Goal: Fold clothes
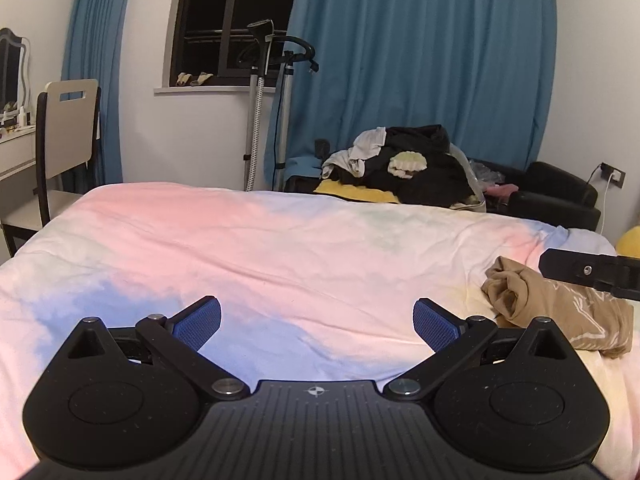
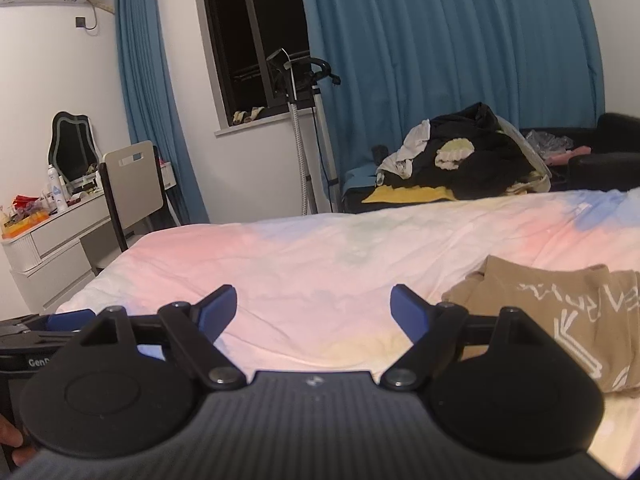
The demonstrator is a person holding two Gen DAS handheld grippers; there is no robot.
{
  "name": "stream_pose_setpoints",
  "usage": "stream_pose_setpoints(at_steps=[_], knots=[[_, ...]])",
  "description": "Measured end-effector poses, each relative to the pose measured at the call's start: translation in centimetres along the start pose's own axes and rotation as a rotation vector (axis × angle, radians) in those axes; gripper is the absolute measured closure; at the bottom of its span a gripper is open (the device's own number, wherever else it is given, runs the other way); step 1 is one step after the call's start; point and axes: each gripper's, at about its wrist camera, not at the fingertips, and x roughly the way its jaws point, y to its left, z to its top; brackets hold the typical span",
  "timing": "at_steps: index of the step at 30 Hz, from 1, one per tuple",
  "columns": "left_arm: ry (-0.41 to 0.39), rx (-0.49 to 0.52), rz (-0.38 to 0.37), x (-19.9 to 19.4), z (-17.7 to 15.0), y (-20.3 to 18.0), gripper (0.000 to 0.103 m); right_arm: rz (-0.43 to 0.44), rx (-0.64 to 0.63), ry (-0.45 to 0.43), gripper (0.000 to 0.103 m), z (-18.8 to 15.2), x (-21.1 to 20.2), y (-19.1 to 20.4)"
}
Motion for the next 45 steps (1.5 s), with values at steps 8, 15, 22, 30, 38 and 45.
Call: stream_pose_setpoints(at_steps=[8,15,22,30,38,45], knots=[[-0.002,-0.007,-0.002,-0.2,-0.2,0.1,0.000,-0.027,-0.007,0.009,0.017,-0.7,0.5,-0.3],[-0.014,-0.007,0.001,-0.7,-0.3,0.0,0.000,-0.033,0.005,-0.016,0.010,-0.7,-0.3,-0.2],[-0.027,-0.004,0.004,-1.2,-0.4,-0.3,0.000,-0.043,-0.006,-0.017,0.010,-0.8,-0.8,0.0],[-0.024,0.002,-0.003,-1.2,-0.4,-0.5,0.000,-0.070,-0.025,-0.011,0.010,-1.0,-0.8,0.2],[-0.024,-0.003,0.004,-1.3,-0.3,-0.5,0.000,-0.079,-0.006,0.004,0.000,-1.2,-0.5,-0.1],[-0.023,-0.002,0.002,-1.3,-0.5,-0.6,0.000,-0.081,-0.015,0.003,0.000,-1.2,-0.5,0.0]])
